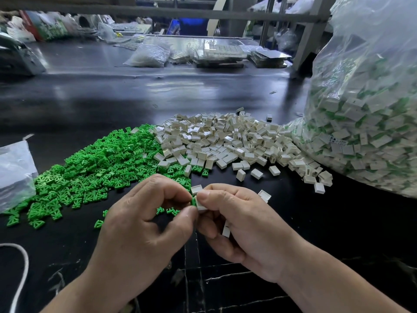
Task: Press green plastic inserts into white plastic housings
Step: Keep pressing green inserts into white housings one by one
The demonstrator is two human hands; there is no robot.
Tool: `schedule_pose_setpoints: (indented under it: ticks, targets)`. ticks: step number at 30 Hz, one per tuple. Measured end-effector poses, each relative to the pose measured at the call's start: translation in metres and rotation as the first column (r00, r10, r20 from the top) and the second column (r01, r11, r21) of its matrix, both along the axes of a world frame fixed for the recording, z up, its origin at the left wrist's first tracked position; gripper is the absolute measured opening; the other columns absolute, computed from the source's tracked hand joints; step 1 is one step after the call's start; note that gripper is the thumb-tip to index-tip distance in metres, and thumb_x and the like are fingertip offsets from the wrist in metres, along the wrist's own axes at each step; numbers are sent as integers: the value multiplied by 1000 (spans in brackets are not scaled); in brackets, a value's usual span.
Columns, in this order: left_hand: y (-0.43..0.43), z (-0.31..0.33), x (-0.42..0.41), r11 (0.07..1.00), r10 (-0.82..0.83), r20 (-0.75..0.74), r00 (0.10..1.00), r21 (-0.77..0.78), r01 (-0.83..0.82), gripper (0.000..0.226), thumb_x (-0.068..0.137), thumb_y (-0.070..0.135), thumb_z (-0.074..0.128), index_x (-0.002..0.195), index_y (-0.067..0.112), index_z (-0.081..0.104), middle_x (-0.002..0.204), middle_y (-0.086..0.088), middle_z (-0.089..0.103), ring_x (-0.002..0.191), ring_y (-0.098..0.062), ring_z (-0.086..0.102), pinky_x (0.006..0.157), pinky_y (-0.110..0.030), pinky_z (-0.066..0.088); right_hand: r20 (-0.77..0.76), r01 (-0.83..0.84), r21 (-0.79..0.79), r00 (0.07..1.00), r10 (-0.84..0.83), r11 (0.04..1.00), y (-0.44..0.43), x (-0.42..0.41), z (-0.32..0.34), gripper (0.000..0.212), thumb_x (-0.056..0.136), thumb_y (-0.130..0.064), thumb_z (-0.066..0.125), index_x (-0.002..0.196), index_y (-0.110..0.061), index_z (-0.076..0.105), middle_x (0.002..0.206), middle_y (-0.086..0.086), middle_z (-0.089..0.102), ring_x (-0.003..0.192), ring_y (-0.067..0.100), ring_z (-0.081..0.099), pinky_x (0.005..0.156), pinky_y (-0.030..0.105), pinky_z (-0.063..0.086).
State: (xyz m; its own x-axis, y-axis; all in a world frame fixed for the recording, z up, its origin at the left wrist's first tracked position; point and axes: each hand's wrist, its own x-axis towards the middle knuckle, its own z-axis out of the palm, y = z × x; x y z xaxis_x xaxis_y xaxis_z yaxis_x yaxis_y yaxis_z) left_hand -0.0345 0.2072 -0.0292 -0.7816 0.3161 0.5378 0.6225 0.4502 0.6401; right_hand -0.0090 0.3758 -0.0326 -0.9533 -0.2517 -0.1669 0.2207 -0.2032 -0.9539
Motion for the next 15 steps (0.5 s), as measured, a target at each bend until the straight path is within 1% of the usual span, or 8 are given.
schedule_pose_setpoints:
  ticks: [5,8,11,13,14,15]
  targets:
    - [0,1,-1,999,-51,-15,999,-12,50,16,78,36,60,90,28,68,91,18,64,87,3,61,75,-1,39,-16,-5,15,1000,5,1000,4,-2,-1,22,103,-23,51,84,-14,59,61,3,52,39,11,37,35,19,22]
    - [0,0,-1,998,-25,-16,1000,-57,24,18,78,40,59,90,30,68,85,24,64,88,10,59,74,4,37,-37,11,17,999,-10,1000,3,-2,-4,20,102,-24,53,87,-12,60,61,1,54,39,11,38,35,18,23]
    - [1,0,-1,997,3,-36,999,-79,-5,18,79,41,57,88,29,68,85,26,62,88,14,57,74,6,34,-23,12,-7,1000,-12,1000,3,-3,-7,18,96,-28,56,85,-14,60,61,1,54,39,11,39,35,18,23]
    - [1,-1,-1,996,7,-40,999,-86,-10,17,80,40,56,88,30,67,84,26,63,88,14,56,74,6,34,-3,6,-57,1000,-6,998,4,-5,-8,16,90,-28,57,79,-16,60,63,3,55,39,11,42,36,18,25]
    - [0,-2,-1,996,11,-30,1000,-92,-14,17,81,41,55,89,31,67,84,25,63,88,14,56,74,5,34,-4,3,-126,1000,-4,992,8,-7,-8,14,87,-26,57,76,-18,59,65,3,56,41,12,44,35,18,28]
    - [-1,-3,-2,994,19,-8,1000,-106,-19,18,82,44,53,91,34,65,88,24,63,88,13,56,73,5,35,-18,5,-233,1000,-9,972,13,-9,-7,9,84,-23,58,75,-19,59,68,4,58,43,12,48,35,17,31]
